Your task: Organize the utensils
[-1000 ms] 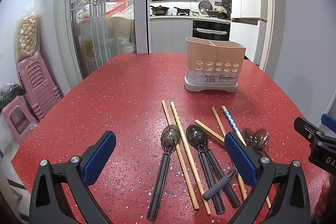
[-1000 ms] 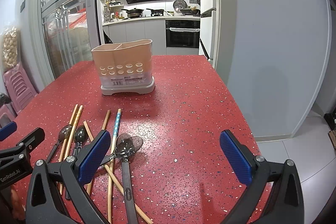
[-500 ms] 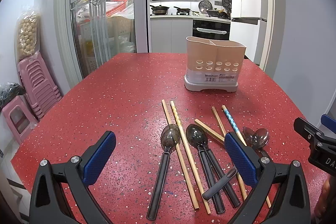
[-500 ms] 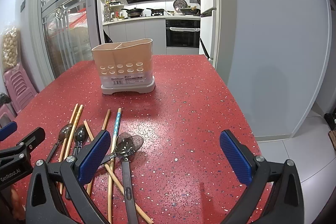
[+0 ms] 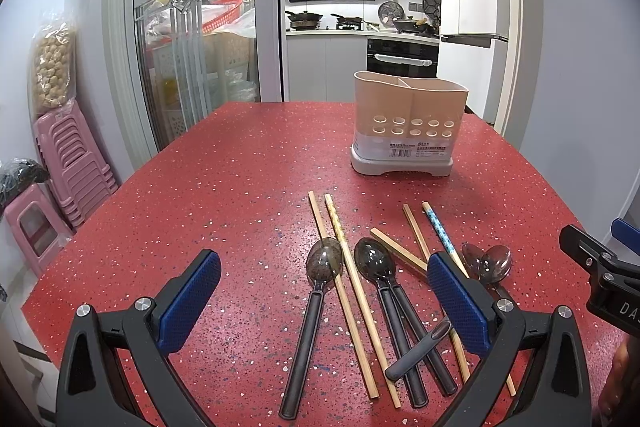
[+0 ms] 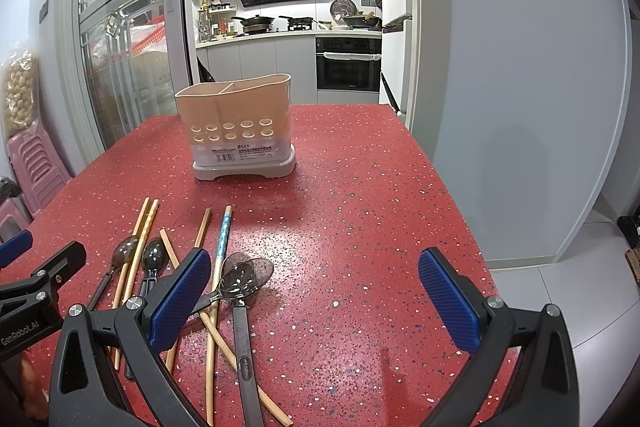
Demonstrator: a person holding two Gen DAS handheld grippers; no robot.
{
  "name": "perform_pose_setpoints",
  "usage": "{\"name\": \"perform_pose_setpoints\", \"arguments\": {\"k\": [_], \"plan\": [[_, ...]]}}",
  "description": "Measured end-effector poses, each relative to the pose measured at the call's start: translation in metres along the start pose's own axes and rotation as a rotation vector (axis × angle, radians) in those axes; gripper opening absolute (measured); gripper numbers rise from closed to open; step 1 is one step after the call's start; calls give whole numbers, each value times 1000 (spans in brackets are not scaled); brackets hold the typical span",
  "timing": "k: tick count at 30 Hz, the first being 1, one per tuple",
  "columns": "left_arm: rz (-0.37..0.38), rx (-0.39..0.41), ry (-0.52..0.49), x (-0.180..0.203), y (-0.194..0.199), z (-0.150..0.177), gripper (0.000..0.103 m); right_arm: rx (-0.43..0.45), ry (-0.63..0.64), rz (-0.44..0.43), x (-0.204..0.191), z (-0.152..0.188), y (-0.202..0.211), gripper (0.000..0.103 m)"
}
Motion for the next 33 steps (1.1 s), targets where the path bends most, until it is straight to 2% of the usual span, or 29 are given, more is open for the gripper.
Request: {"name": "perform_pose_setpoints", "arguments": {"k": [33], "plan": [[0, 3, -3, 1, 0, -1, 103, -1, 2, -3, -3, 1, -2, 103]]}}
Point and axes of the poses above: each gripper's, at about its wrist camera, not at the fingertips, and y roughly against the way its jaws point, x to its right, z to its underside, the point moved 4 cm from there along -y, roughly the way its jaws point, and after that the axes turned 11 degrees about -z, right-handed, at the moved point
